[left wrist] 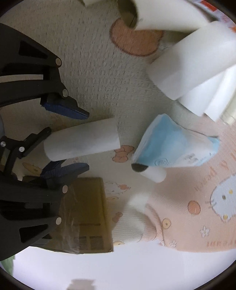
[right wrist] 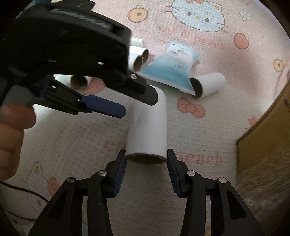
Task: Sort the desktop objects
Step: 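Grasp a white tube with the left gripper while the right gripper grasps another tube, then lift both held tubes and carry them over the cardboard box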
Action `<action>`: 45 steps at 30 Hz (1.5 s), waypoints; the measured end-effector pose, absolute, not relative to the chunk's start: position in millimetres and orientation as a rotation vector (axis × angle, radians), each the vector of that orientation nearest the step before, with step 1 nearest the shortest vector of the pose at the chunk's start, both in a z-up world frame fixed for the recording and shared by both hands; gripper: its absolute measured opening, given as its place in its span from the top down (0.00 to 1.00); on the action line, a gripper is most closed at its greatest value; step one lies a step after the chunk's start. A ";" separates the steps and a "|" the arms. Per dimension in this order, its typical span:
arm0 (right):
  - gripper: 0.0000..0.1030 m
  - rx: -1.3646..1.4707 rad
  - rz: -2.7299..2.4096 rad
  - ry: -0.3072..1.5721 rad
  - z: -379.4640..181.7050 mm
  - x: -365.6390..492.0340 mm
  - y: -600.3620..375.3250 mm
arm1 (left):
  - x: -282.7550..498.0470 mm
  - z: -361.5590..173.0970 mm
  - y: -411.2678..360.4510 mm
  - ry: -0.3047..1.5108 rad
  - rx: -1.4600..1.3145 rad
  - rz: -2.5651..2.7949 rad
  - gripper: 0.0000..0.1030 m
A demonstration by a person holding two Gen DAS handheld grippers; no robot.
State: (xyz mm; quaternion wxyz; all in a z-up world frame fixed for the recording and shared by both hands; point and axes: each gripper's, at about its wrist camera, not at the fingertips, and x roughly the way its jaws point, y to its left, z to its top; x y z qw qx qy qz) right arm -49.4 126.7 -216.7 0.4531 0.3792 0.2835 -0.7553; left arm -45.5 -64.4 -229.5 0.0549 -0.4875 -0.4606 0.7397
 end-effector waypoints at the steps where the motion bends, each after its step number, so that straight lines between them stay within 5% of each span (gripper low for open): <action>1: 0.59 0.937 -1.865 0.703 -216.7 -49.8 127.3 | -49.0 -233.0 -63.8 -1.410 -1.490 2.229 0.48; 10: 0.59 0.951 -1.845 0.686 -212.1 -55.7 128.8 | -67.6 -245.0 -59.4 -1.470 -1.532 2.164 0.56; 14: 0.57 0.955 -1.853 0.672 -210.6 -58.5 130.2 | -65.4 -226.5 -49.9 -1.341 -1.498 2.229 0.56; 21: 0.53 0.888 -1.884 0.579 -192.8 -62.7 138.8 | -52.6 -175.8 -13.1 -0.842 -1.395 2.418 0.57; 45: 0.52 0.618 -1.987 0.592 -116.6 -50.7 150.7 | -25.4 -76.5 21.8 -0.565 -1.180 2.530 0.57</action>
